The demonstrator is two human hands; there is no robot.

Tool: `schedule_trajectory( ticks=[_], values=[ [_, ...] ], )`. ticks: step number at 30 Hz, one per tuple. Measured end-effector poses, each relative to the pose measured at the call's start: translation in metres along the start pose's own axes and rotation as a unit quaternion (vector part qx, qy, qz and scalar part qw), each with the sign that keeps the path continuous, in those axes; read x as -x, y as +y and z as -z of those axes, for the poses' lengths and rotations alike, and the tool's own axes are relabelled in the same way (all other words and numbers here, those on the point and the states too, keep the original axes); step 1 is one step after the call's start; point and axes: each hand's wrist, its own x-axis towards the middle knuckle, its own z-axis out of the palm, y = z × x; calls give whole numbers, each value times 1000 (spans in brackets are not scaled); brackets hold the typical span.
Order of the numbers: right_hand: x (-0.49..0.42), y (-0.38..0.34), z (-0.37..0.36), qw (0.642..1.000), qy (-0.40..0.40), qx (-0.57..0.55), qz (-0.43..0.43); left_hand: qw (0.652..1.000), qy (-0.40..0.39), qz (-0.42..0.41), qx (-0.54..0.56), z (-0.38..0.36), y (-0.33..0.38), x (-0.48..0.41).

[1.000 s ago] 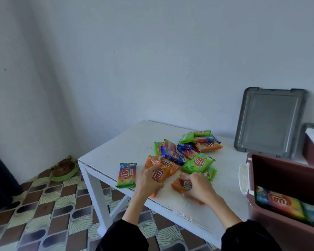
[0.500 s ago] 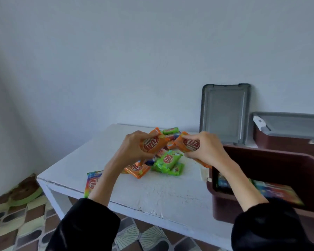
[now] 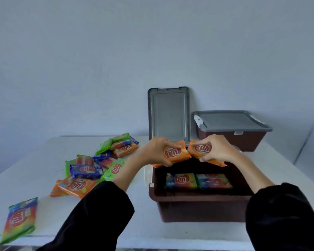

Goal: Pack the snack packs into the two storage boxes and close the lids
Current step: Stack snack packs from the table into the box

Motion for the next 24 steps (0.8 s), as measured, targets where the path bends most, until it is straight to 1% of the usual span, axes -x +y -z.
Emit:
schedule_trajectory(
  ticks=[2,8,13,16,21,24],
  values=[
    [2,15,2,1000,-15,5,-8,1000,-20,-7,-11,-11,6,-12],
    [6,33,3,998,-55,-3,15,994,-104,-18,-37,-47,9,-39],
    [6,47,-13,994,-110,3,7,990,-138,-16,-20,-62,5,-46],
    [1,51,-20,989,-137,47,6,988,-154,-10,-26,-66,3,-47],
    [-3,59,-31,980,-165,109,10,978,-169,-32,-120,-75,-1,-49],
    [-4,61,-36,979,-161,123,13,969,-188,-37,-155,-76,1,-50]
  ],
)
